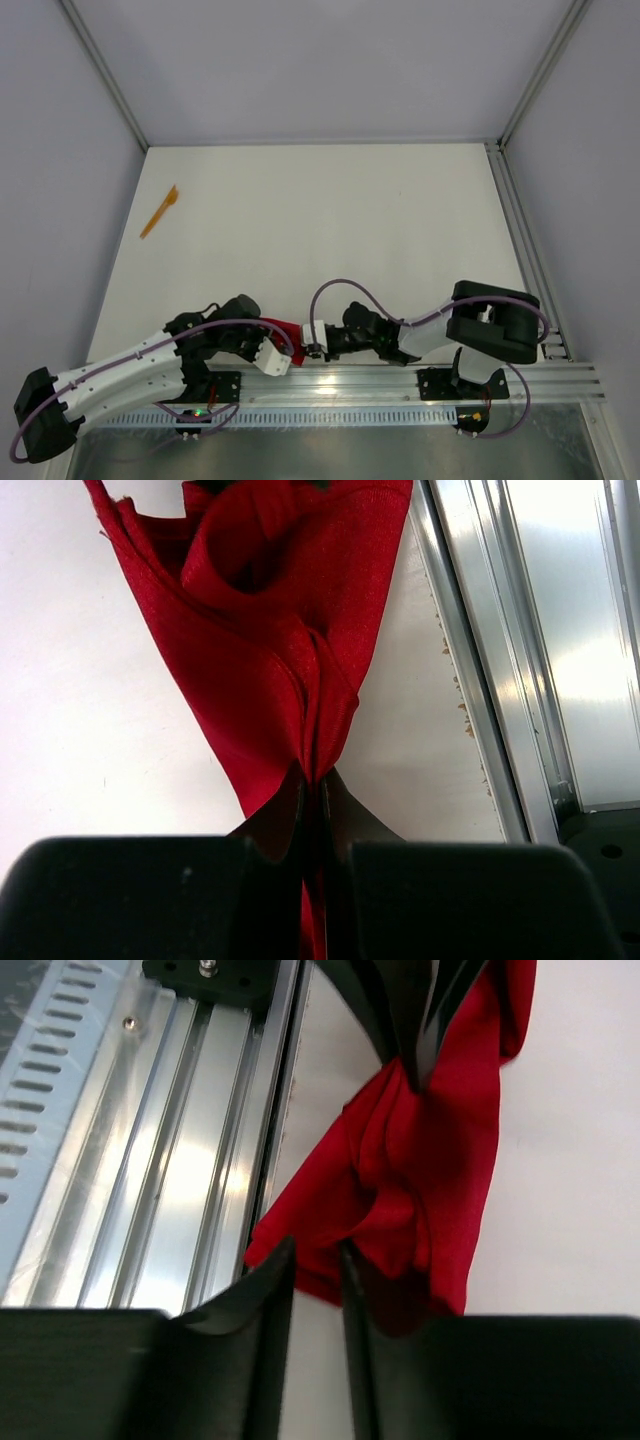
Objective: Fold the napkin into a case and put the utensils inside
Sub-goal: Smooth out the smaller rectangle-folded napkin.
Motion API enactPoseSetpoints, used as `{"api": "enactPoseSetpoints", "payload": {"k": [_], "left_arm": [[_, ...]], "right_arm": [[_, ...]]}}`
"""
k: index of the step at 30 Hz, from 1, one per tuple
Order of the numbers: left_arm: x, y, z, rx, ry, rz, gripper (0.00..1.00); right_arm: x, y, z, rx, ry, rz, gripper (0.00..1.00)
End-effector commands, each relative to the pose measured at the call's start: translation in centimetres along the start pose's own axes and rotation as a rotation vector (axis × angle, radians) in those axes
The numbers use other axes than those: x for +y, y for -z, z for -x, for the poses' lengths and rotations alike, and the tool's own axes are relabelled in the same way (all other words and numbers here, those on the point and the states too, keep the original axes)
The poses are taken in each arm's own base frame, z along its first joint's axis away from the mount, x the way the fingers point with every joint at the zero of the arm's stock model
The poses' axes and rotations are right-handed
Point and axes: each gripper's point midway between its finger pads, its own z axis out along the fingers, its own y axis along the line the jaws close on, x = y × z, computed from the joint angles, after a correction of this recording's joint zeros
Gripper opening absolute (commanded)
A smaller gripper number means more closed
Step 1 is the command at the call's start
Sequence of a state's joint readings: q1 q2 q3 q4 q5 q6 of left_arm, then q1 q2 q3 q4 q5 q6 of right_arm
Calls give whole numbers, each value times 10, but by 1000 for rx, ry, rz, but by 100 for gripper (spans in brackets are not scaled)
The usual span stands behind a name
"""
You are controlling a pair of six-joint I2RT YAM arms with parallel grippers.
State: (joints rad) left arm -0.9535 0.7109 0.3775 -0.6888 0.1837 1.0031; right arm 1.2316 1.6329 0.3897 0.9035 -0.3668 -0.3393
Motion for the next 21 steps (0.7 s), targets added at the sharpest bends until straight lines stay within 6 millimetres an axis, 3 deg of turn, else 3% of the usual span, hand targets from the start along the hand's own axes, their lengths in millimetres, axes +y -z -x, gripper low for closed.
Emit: {"api": "enactPoseSetpoints", "payload": {"k": [1, 3, 8, 12, 15, 17, 19, 20, 21], "left_arm": [[12, 7, 9, -35, -30, 43, 0], [8, 6, 7, -34, -57, 40, 0], [8, 5, 7, -40, -76, 49, 0], [10, 5, 8, -45, -71, 55, 0], [9, 5, 8, -46, -72, 53, 0], [9, 5, 8, -46, -76, 54, 0], [6, 5, 7, -47, -84, 46, 0], [5, 5, 6, -45, -87, 42, 0], [4, 5, 6, -46, -93, 39, 0]], "right_arm": [[-4, 25, 28, -89, -2, -61, 34], [-6, 37, 28, -67, -27, -64, 45], [-31, 60, 44, -88, -118, -111, 48], [-51, 55, 41, -47, -125, -138, 49], [-56, 42, 35, -26, -180, -97, 56], [-64, 42, 40, -79, -207, -89, 56], [-77, 48, 60, -188, -228, -116, 55], [-93, 56, 62, -217, -242, -150, 52], [-95, 59, 66, -236, -255, -128, 50]]}}
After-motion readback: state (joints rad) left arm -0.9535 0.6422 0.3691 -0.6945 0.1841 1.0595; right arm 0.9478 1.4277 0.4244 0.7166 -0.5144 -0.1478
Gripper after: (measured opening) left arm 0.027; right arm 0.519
